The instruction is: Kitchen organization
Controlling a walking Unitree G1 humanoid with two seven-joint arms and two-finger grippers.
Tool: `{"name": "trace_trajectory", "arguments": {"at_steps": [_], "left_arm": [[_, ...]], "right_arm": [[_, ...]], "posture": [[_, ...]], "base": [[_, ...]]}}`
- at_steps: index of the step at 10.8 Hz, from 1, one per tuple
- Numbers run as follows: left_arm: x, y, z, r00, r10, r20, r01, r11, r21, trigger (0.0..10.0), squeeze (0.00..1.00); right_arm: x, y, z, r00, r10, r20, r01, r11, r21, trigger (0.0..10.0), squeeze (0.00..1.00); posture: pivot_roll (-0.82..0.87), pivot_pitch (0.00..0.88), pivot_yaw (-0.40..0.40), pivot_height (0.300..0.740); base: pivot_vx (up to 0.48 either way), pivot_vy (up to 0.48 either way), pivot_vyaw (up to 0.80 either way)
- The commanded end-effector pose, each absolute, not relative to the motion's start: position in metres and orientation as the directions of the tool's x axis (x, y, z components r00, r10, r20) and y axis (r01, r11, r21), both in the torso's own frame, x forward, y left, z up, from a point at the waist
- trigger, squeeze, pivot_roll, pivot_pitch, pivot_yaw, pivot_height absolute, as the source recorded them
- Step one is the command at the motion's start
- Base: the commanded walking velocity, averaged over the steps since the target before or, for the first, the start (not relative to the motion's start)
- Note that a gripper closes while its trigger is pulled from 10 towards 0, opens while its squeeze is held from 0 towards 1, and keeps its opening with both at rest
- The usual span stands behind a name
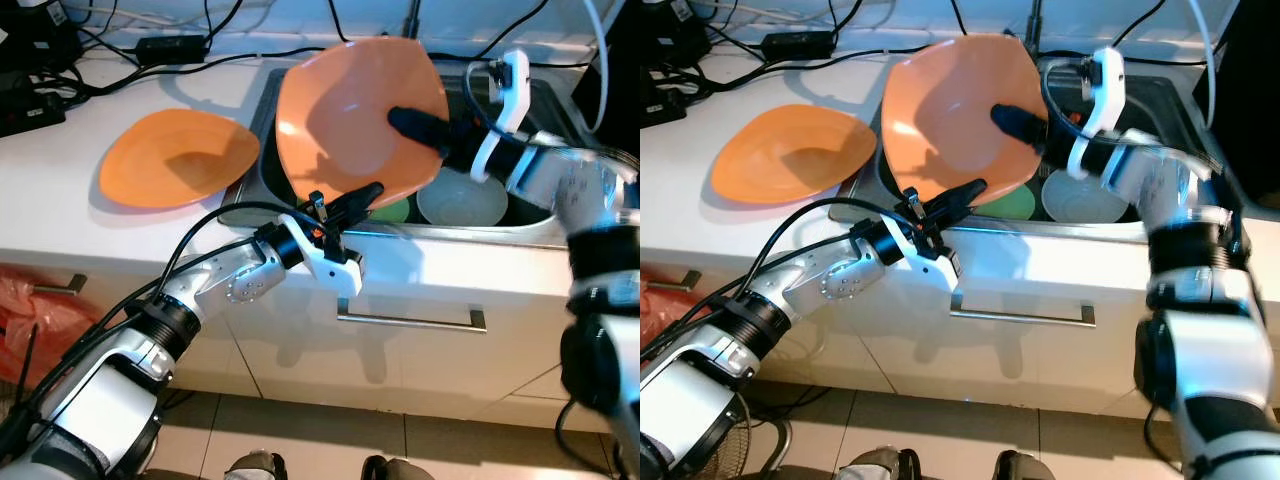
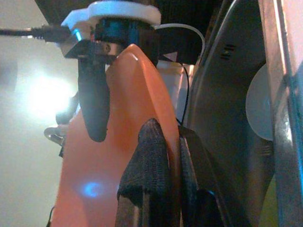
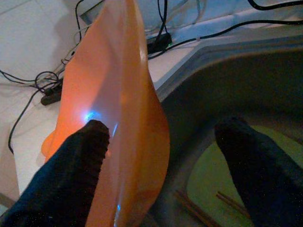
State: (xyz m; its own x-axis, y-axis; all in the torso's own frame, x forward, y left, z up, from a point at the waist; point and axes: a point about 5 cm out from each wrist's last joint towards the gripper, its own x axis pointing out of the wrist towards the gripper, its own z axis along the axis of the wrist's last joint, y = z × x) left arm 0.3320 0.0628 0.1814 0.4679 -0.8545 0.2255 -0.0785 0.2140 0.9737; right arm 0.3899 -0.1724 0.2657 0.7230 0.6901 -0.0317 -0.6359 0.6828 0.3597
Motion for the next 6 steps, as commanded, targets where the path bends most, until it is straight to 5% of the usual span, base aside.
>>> {"name": "trace_trajectory", "arguments": {"at_steps": [1, 6], "left_arm": [[0.3165, 0.0459, 0.1807, 0.358, -0.903, 0.237, -0.079, 0.223, 0.972, 0.0, 0.0], [0.3144, 0.0425, 0.1802, 0.347, -0.905, 0.245, -0.089, 0.228, 0.97, 0.0, 0.0]], "right_arm": [[0.3929, -0.1779, 0.2519, 0.743, 0.652, -0.153, -0.579, 0.74, 0.342, 0.0, 0.0], [0.396, -0.1858, 0.2536, 0.719, 0.639, -0.273, -0.589, 0.769, 0.247, 0.0, 0.0]], "posture": [[0.02, 0.119, -0.006, 0.74], [0.01, 0.121, -0.01, 0.74]], "base": [[0.0, 0.0, 0.0], [0.0, 0.0, 0.0]]}}
